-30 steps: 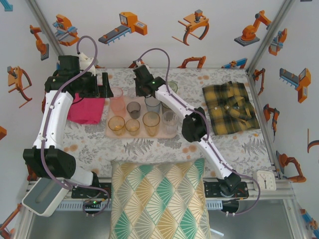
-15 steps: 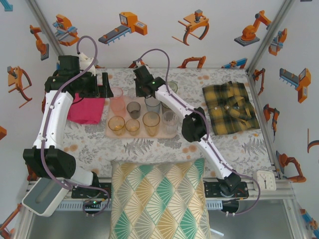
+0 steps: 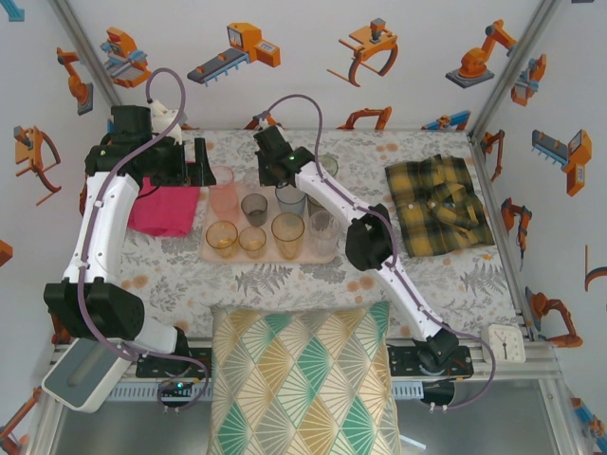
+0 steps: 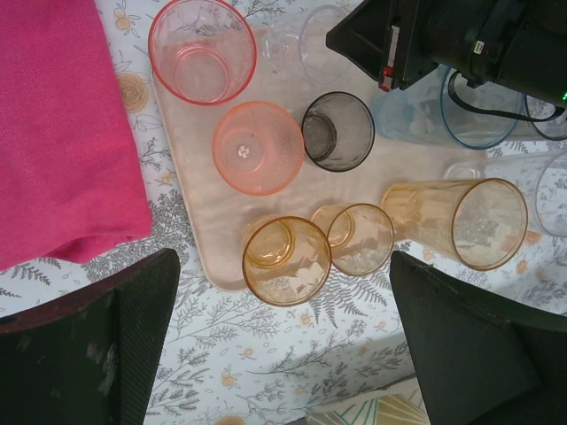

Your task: Place the glasses into the tray

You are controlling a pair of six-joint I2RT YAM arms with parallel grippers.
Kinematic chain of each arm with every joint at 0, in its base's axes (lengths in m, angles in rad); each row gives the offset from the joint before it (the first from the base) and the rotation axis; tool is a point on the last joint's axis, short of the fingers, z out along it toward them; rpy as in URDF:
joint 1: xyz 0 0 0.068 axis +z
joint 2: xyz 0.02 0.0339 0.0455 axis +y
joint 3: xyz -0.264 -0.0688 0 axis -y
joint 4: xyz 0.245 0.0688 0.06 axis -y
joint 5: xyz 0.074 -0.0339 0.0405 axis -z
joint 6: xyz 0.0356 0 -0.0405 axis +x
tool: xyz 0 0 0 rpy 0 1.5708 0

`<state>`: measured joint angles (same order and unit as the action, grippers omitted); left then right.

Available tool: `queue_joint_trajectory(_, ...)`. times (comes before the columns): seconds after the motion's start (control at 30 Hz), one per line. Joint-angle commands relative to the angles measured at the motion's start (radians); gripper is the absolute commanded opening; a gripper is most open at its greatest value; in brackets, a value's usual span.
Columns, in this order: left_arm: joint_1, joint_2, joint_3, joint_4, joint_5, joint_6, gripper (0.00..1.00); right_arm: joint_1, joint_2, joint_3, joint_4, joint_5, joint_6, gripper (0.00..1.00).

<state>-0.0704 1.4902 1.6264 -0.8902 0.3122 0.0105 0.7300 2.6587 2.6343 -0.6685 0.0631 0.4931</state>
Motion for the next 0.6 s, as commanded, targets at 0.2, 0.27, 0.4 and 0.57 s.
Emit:
queue_joint_trajectory(0.2, 0.007, 0.01, 0.003, -0.003, 0.023, -0.004, 0.94, -0.003, 0.023, 0.041, -0.003, -0.008, -0.008, 0.09)
queue_joint_trajectory(0.27, 0.008, 0.012, 0.005, -0.003, 0.024, -0.003, 0.94, -0.003, 0.022, 0.041, -0.002, -0.008, -0.008, 0.1)
queue_joint_trajectory(0.4, 0.007, 0.012, 0.004, -0.003, 0.025, -0.003, 0.94, -0.003, 0.021, 0.041, -0.003, -0.009, -0.007, 0.12)
queue_joint_trajectory(0.57, 0.007, 0.013, 0.004, -0.001, 0.024, -0.003, 0.94, -0.003, 0.024, 0.041, -0.001, -0.009, -0.008, 0.14)
